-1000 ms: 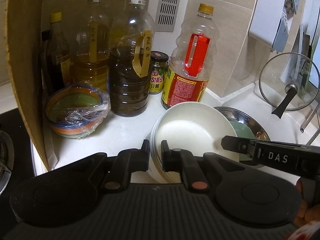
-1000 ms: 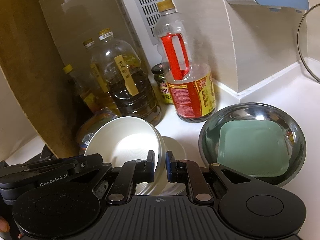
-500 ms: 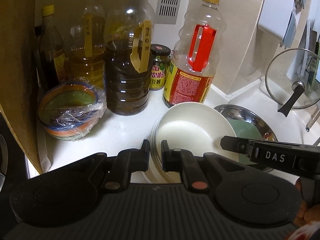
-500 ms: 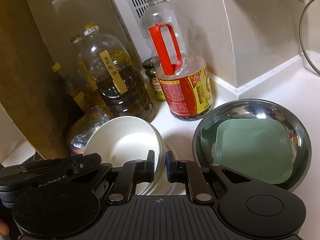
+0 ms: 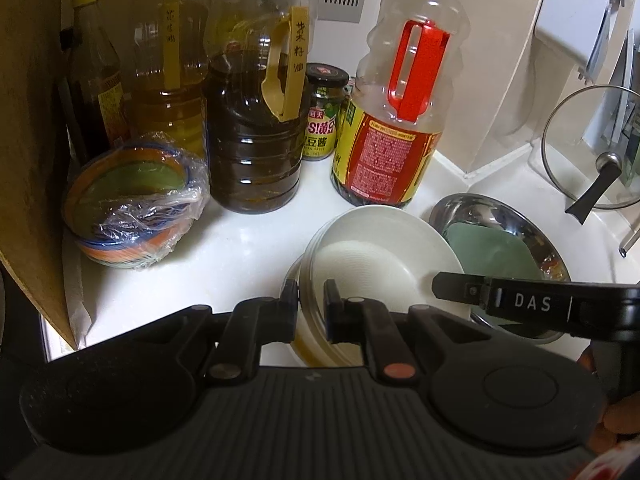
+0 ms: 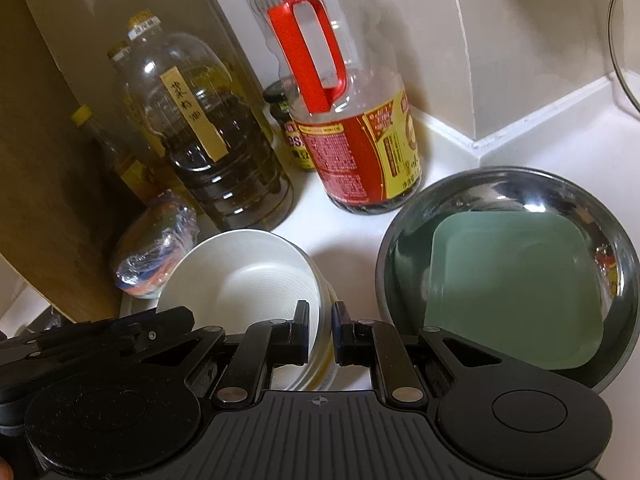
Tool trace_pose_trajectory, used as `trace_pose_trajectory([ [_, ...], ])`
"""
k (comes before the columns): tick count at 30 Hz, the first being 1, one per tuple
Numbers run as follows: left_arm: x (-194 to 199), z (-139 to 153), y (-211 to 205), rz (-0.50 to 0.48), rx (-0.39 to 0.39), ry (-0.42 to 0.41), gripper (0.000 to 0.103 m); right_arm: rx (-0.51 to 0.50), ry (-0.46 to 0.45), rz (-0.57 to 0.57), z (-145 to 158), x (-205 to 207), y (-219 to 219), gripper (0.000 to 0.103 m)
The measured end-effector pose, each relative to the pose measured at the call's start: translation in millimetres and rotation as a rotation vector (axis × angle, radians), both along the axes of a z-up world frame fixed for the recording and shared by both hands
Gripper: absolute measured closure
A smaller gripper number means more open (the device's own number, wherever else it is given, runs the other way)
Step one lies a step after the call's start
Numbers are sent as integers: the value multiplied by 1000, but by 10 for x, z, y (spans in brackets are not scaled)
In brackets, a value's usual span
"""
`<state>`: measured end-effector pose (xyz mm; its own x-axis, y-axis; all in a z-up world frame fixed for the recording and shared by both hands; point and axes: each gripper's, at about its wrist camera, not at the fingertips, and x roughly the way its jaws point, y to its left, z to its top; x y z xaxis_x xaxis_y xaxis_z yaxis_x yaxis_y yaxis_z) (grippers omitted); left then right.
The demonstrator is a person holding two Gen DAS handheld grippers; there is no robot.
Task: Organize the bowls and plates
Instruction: 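Lift the cream bowls and carry them over the white floral bowl, then lower the cream bowls into the floral bowl and open both grippers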
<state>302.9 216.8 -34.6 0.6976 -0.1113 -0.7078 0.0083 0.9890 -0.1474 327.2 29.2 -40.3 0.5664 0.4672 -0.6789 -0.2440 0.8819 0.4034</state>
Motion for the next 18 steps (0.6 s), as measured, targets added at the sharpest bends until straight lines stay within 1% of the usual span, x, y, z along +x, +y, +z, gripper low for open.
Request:
trace_pose_trajectory([
  [5,37,-57,12,9,4,32,92,-5,37,12,-20,69,26,91],
  [13,47,-64,17,18,-11,45,92,-24,34,28,-28,81,63,91],
  [15,41,-63,7,21,-6,44,89,-18,34,20,-40,80,45,90],
  [16,32,-58,4,24,-7,42,88,-14,34,18,-47,83,32,88],
  [18,13,-43,-1,33,-6,38,86,-7,29,12,-52,77,3,74],
])
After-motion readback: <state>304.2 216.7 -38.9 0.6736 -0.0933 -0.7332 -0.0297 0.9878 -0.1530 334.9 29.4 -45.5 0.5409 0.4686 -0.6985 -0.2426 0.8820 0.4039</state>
